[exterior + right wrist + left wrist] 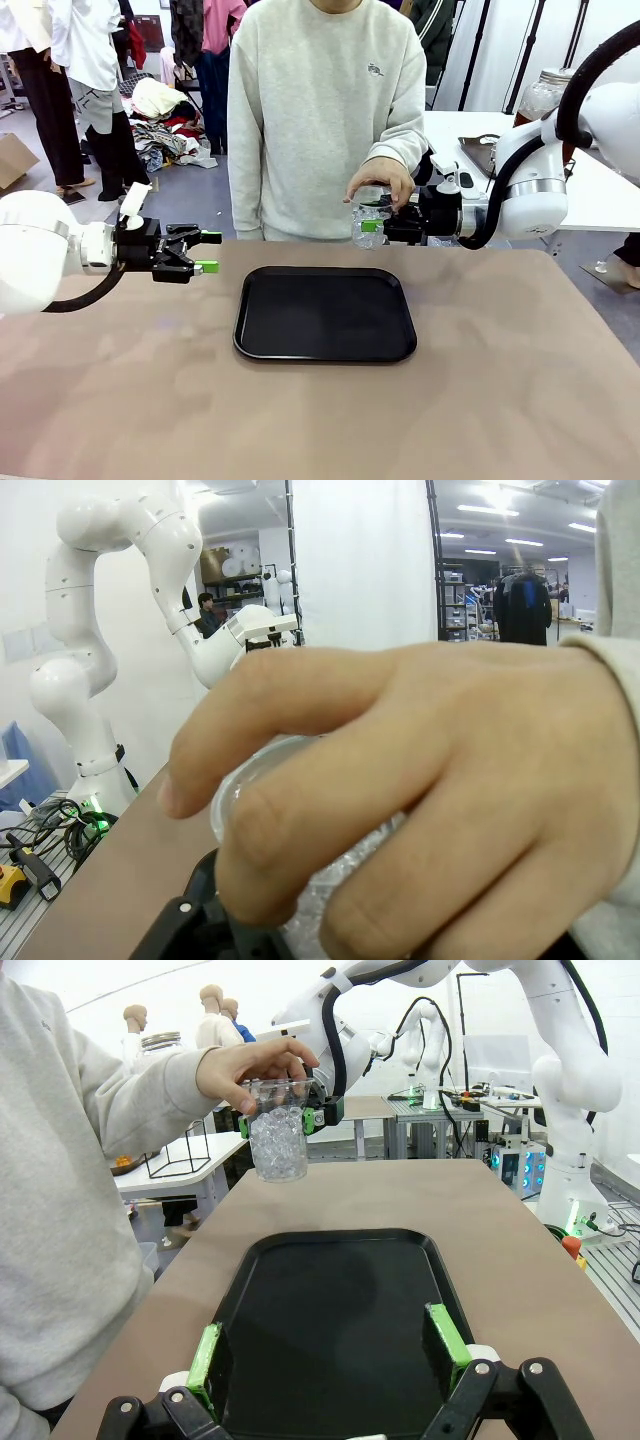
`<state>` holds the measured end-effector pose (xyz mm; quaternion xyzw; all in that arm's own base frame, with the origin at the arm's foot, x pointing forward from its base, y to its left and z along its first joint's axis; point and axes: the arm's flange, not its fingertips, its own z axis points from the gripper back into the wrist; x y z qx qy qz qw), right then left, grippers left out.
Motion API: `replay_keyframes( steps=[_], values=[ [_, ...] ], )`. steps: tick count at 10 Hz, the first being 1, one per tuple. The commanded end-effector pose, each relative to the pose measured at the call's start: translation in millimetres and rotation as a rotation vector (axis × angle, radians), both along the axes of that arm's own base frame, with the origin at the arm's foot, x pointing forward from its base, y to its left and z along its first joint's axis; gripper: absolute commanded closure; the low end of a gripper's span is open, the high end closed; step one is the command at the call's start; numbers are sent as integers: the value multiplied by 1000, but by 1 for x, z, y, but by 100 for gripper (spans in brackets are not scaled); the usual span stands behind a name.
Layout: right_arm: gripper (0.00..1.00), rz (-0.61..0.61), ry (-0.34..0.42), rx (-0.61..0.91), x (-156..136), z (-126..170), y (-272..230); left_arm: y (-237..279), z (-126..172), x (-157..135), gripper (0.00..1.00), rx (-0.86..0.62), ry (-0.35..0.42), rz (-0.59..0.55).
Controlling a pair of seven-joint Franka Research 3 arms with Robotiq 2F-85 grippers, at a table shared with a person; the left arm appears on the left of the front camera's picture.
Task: Pour the drink into the iced cup.
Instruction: Open the gripper to release the iced cup you were holding.
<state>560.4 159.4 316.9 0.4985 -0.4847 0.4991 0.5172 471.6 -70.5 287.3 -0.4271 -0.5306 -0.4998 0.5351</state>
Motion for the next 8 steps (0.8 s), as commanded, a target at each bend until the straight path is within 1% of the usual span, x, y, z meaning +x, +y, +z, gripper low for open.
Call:
replay_keyframes(
  steps=[1, 4, 5, 6, 7, 8],
  values=[
    [32, -3, -8, -1, 0, 3, 0, -2, 1, 0, 0, -7, -6, 6],
    [32, -3, -8, -1, 0, 3, 0, -2, 1, 0, 0, -7, -6, 6],
    [27, 0, 0, 0, 0, 0, 0, -2, 1, 0, 0, -7, -6, 6],
    [7, 4, 7, -2, 0, 0, -1, -2, 1, 0, 0, -7, -6, 6],
    [0, 8, 15, -15, 0, 0, -3, -2, 1, 0, 0, -7, -6, 6],
    [0, 5, 20, -24, -1, 0, -6, -2, 1, 0, 0, -7, -6, 6]
  ],
)
